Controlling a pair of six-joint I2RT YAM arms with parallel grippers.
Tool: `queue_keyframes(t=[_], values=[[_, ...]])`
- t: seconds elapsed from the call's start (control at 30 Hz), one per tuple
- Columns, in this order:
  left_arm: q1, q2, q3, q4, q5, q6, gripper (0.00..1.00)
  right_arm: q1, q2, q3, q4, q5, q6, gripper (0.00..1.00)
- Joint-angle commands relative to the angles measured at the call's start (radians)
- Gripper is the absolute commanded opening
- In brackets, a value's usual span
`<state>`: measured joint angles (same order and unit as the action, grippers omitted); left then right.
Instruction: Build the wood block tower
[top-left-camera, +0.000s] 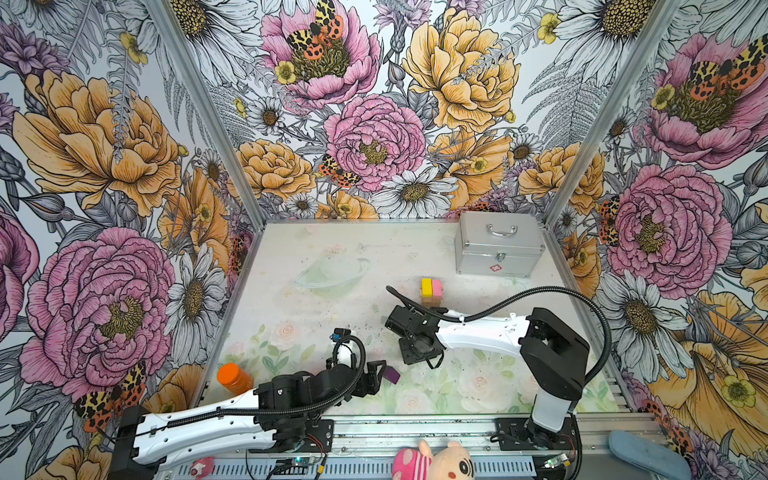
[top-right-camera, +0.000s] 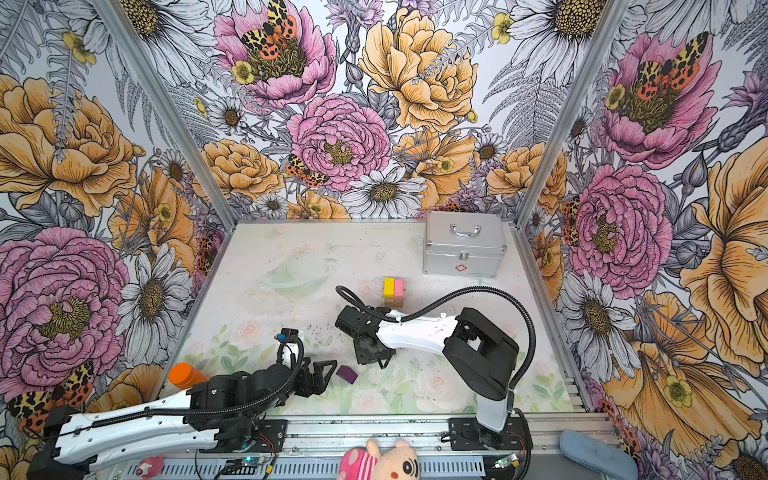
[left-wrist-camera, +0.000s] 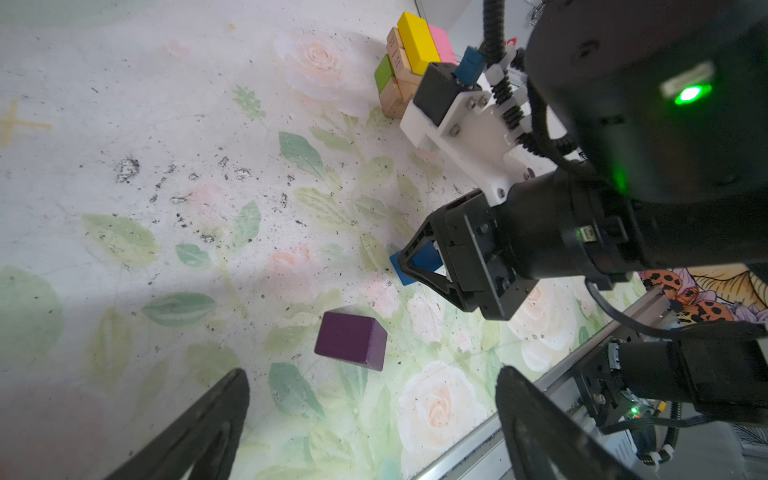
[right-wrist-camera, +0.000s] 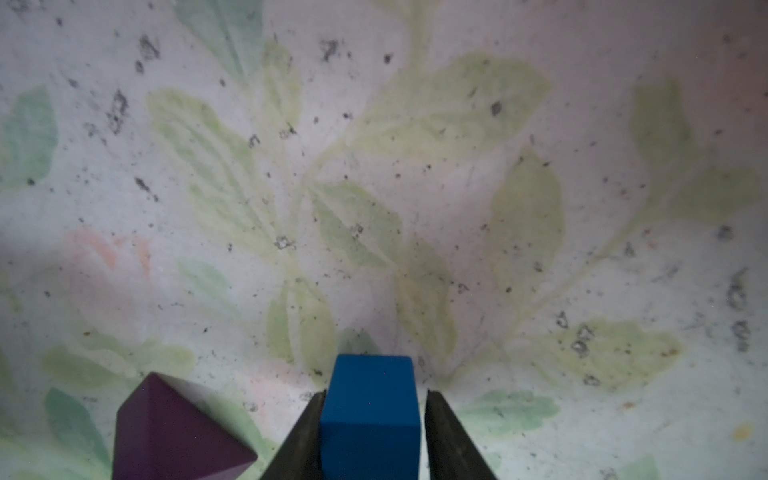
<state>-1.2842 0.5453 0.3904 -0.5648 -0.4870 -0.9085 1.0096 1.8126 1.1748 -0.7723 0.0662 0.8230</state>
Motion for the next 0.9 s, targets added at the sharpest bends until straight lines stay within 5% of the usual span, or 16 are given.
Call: queue_keyframes(t=[0.0,0.87], values=[[0.015,0.003,0.035,-0.01,-0.015,0.028,0.94,0.004,-0.016,-0.008,0.008,0.014,0.014,0.41],[0.066,0.028,0.071,-0.012,0.024,0.071,0.94,-0.009,-0.074,-0.044,0.007,0.013,0.016,0.4]])
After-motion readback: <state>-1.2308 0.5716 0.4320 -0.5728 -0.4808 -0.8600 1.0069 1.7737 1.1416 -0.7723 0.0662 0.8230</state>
